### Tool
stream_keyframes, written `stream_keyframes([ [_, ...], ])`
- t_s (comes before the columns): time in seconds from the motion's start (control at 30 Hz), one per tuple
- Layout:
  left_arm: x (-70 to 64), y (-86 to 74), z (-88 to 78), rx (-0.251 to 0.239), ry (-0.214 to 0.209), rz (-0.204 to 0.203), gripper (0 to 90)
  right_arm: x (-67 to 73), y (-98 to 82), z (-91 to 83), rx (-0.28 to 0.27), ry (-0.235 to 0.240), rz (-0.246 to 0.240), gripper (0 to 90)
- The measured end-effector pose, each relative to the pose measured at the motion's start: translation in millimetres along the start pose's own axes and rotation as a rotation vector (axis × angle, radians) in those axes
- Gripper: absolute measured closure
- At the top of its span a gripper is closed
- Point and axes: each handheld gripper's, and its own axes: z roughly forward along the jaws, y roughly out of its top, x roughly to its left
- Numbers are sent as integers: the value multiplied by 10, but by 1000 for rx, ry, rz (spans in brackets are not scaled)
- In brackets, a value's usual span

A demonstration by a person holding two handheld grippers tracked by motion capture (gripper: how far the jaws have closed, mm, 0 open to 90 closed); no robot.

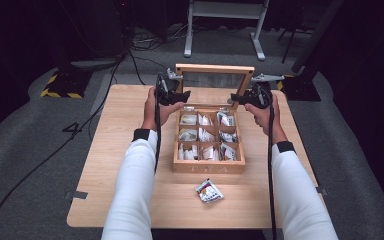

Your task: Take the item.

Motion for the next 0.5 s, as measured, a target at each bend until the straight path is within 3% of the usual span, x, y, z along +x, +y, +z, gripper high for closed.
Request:
stream_keyframes([
  [0.5,-87,43,-294,-44,-17,42,491,112,-3,-209,-30,-3,-27,502],
])
